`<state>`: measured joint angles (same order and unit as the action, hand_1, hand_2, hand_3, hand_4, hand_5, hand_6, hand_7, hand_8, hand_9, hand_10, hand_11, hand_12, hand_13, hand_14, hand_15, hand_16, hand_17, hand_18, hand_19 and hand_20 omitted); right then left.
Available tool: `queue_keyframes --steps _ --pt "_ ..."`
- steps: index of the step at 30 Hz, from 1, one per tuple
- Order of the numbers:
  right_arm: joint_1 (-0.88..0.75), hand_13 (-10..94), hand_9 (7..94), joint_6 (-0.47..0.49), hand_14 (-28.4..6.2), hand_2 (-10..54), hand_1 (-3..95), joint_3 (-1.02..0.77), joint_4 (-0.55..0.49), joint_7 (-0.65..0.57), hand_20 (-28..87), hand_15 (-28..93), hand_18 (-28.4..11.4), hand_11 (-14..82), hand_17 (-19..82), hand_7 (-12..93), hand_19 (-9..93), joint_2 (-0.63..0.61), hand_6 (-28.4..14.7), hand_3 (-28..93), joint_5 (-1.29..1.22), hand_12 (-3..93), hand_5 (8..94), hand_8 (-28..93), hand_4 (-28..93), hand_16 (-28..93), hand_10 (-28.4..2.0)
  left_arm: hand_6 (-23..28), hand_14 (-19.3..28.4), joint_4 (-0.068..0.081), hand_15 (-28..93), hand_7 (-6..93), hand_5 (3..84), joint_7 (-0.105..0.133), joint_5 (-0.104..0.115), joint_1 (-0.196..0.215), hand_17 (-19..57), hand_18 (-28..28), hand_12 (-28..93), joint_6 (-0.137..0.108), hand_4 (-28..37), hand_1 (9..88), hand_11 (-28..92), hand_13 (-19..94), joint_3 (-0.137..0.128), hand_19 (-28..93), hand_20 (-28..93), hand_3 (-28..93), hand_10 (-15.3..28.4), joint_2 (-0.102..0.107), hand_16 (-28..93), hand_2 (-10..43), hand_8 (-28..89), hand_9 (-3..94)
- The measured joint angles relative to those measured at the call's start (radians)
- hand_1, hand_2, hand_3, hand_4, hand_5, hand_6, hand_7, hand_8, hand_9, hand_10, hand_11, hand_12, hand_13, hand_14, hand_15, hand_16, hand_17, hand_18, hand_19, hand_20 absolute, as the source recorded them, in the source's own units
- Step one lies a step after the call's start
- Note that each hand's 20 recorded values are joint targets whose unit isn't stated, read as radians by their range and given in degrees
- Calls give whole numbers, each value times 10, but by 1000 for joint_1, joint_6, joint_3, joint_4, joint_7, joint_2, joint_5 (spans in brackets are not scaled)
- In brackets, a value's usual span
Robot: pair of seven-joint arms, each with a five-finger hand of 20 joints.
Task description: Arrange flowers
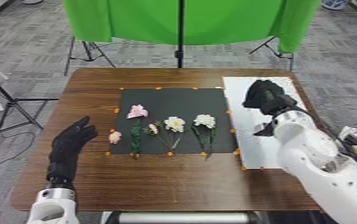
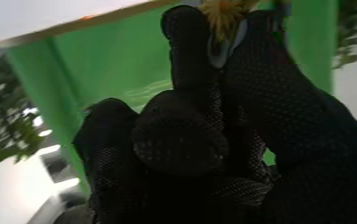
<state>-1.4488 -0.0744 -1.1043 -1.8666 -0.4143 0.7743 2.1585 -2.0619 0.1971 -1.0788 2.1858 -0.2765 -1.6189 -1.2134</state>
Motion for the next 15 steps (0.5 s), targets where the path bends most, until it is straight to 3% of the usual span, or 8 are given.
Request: queue_keyframes --steps 15 --pt "-100 875 863 12 -19 -95 578 34 -25 25 569 643 -102 110 662 223 932 55 0 562 -43 387 765 68 -217 346 -94 51 182 2 341 118 419 -17 -1 -8 18 144 120 23 -248 262 224 310 -1 160 212 663 136 0 -20 -64 -63 430"
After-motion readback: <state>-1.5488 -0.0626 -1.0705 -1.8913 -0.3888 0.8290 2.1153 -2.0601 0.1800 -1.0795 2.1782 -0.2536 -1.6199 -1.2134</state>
